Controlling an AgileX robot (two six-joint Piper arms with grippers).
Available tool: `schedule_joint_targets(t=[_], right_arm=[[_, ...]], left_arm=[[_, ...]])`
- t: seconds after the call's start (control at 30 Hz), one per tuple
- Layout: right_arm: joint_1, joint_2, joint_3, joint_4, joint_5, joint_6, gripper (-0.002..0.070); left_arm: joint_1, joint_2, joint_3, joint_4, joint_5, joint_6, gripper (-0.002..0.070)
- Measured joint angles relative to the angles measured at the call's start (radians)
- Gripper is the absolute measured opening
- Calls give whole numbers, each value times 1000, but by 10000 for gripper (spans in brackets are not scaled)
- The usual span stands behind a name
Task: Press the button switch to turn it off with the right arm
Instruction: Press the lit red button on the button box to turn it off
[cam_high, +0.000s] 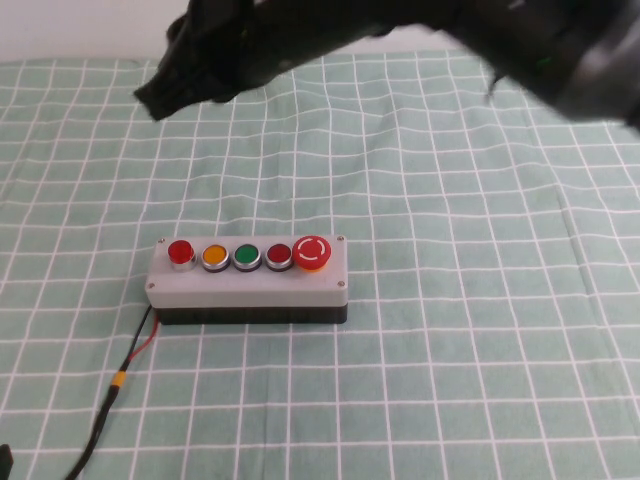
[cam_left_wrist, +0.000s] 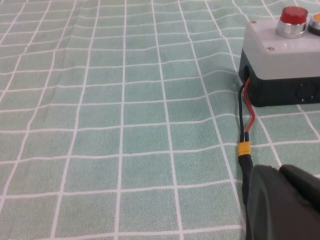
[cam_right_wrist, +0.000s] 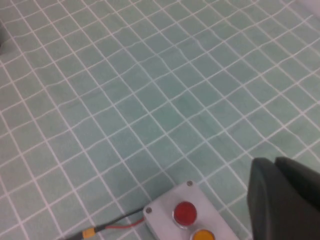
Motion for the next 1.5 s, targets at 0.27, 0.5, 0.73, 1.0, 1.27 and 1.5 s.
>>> schedule_joint_targets(t=[0.27,0.5,0.73,1.0,1.27,1.5], right_arm=[[18,-187,113,-112,66,26,-12],[22,-472,593,-116,-123,69,-12],[22,-844,1003,-116,-232,82,-12],[22,-1204,1197,-116,-210,84,-12],[22,-1382,1209,-110,-68,84,-14],[22,-1390,1215,-110,-41,84,-16]], left_arm=[[0,0,0,0,0,0,-3],[0,0,0,0,0,0,-3],[0,0,0,0,0,0,-3],[0,0,0,0,0,0,-3],[0,0,0,0,0,0,-3],[0,0,0,0,0,0,-3]])
